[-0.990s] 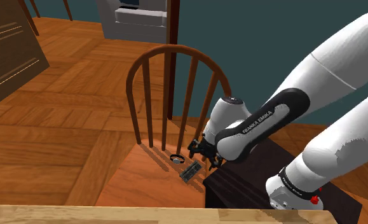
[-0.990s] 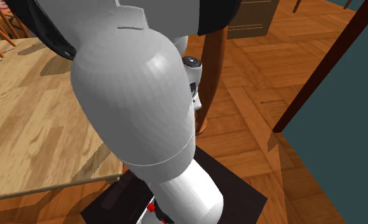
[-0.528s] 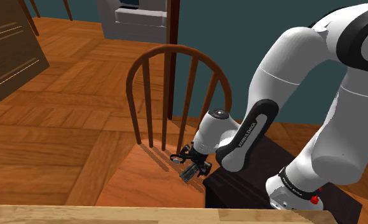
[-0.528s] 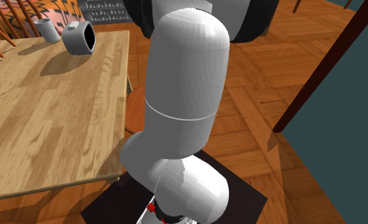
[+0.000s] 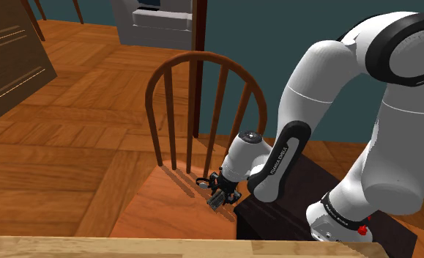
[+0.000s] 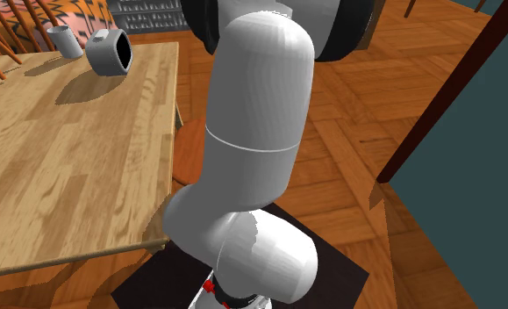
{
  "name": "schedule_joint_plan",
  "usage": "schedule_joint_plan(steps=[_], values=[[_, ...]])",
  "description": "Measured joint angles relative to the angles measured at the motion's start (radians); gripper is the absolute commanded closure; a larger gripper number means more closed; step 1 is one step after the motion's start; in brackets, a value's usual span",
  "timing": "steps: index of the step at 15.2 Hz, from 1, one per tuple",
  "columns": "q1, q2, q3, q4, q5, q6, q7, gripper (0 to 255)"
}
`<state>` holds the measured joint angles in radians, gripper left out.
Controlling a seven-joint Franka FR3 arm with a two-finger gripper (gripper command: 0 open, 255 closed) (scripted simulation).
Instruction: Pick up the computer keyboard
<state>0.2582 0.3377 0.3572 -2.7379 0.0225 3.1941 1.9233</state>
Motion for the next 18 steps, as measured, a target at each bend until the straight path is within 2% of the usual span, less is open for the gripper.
schedule_joint_plan(steps=[9, 13, 18], values=[[-0.007, -0.008, 0.008, -0.002, 0.001, -0.006, 0.001, 255], [-0.087, -0.071, 0.092, -0.019, 0.014, -0.056, -0.003, 255], [-0.255, -0.173, 0.285, -0.04, 0.102, -0.141, -0.058, 255]])
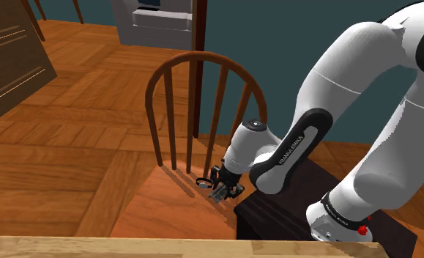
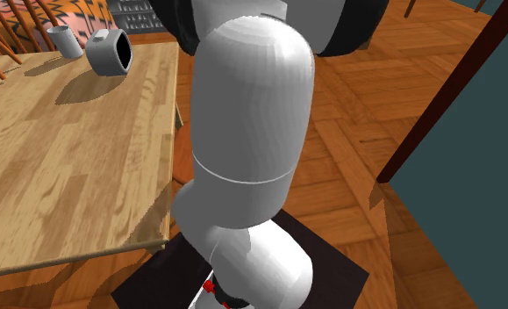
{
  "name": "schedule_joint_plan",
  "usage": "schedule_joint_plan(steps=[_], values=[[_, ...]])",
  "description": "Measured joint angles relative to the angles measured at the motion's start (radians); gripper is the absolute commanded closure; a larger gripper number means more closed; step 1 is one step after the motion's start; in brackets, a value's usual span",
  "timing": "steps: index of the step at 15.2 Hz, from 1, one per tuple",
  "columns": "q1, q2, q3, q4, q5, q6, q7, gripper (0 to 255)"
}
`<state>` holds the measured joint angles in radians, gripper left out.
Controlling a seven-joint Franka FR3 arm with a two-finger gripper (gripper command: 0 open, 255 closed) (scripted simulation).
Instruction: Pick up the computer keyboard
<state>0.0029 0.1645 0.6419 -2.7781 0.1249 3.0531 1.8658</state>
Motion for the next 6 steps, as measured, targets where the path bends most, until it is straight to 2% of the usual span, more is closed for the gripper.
schedule_joint_plan(steps=[4, 6], values=[[-0.101, -0.076, 0.131, 0.004, 0.132, -0.073, -0.09, 255], [-0.126, -0.12, 0.175, 0.004, 0.219, -0.11, -0.149, 255]])
